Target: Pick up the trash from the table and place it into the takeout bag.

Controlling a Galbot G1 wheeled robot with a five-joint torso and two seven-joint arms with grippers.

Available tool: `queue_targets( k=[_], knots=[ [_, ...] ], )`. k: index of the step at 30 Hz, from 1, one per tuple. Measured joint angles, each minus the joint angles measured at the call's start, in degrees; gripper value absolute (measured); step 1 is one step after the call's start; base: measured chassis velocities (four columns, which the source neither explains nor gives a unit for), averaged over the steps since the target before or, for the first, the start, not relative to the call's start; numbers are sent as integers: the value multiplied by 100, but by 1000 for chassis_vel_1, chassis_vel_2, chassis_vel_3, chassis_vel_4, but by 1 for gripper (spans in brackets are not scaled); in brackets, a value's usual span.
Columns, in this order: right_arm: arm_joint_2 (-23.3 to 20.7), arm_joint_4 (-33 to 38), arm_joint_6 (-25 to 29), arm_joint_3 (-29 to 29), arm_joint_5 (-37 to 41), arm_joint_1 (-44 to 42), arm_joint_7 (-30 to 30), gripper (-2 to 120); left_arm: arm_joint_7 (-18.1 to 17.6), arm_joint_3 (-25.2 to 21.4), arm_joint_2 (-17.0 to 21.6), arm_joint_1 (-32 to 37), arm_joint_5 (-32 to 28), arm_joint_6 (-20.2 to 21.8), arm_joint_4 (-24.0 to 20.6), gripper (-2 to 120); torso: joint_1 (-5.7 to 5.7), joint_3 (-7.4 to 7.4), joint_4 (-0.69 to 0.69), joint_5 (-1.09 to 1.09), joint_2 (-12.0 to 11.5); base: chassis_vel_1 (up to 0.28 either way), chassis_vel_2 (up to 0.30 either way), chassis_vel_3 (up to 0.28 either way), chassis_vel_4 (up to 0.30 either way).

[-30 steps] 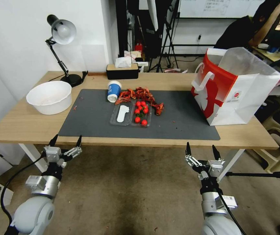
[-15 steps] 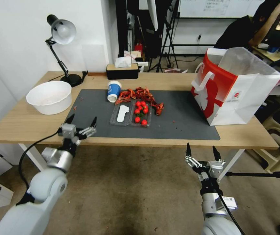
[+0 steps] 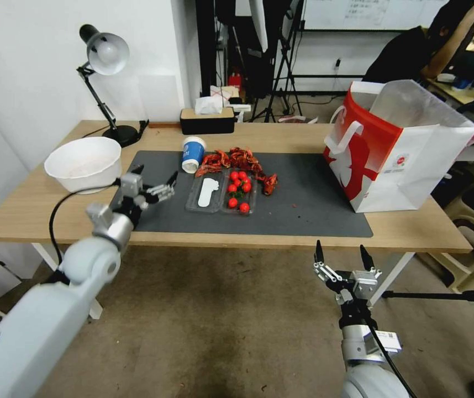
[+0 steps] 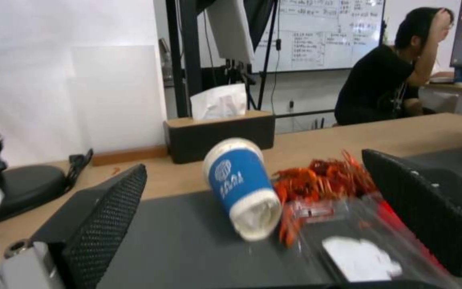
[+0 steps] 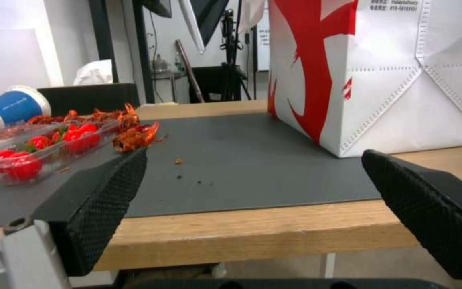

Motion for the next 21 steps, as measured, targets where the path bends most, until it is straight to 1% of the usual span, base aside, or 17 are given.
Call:
queue_targets(
  k=[2,3,4,5,7,8,10,11,12,14,15,16,18,19,21],
  knots=[
    [2,0,-11,0,-4,7,2,100,-62,356,5,-454,-267,103,295,100,0,0,1,-2,0,0,0,0,0],
    [2,0,-11,0,-4,7,2,100,-62,356,5,-454,-267,103,295,100,0,0,1,-2,0,0,0,0,0],
    [1,0,-16,1,-4,9,4,100,-83,569,-7,-704,-383,158,473,100,0,0,1,-1,0,0,0,0,0],
    [1,2,-17,4,-5,10,5,100,-89,712,-32,-867,-442,190,603,100,0,0,1,0,0,0,0,0,0],
    [0,10,-26,18,-5,11,14,100,-107,1143,-127,-1358,-585,263,992,100,0,1,0,-2,0,0,0,0,0],
    [0,10,-26,18,-5,11,14,100,-107,1143,-127,-1358,-585,263,992,100,0,1,0,-2,0,0,0,0,0],
    [6,12,-36,29,-5,12,23,100,-120,1505,-246,-1792,-692,377,1320,100,0,0,0,-1,0,0,0,0,0],
    [6,12,-36,29,-5,12,23,100,-120,1505,-246,-1792,-692,377,1320,100,0,0,0,-1,0,0,0,0,0],
    [14,12,-40,36,-5,14,29,100,-131,1698,-338,-2067,-747,459,1546,100,0,1,0,-2,0,0,0,0,0],
    [30,12,-43,44,-5,18,34,100,-137,1938,-509,-2449,-780,572,1943,100,0,0,0,0,0,0,0,0,0],
    [30,12,-43,44,-5,18,34,100,-137,1938,-509,-2449,-780,572,1943,100,0,0,0,0,0,0,0,0,0],
    [37,12,-45,48,-5,18,38,100,-138,2036,-596,-2621,-786,641,2161,100,0,0,-1,-2,0,0,0,0,0],
    [51,12,-48,57,-5,21,42,100,-138,2175,-735,-2887,-790,876,2515,100,0,0,0,1,0,0,0,0,0],
    [51,12,-48,57,-5,21,42,100,-138,2175,-735,-2887,-790,876,2515,100,0,0,0,1,0,0,0,0,0],
    [60,9,-49,69,-5,31,45,100,-133,2281,-848,-3074,-805,1047,2797,100,0,0,2,-2,0,0,0,0,0]
  ],
)
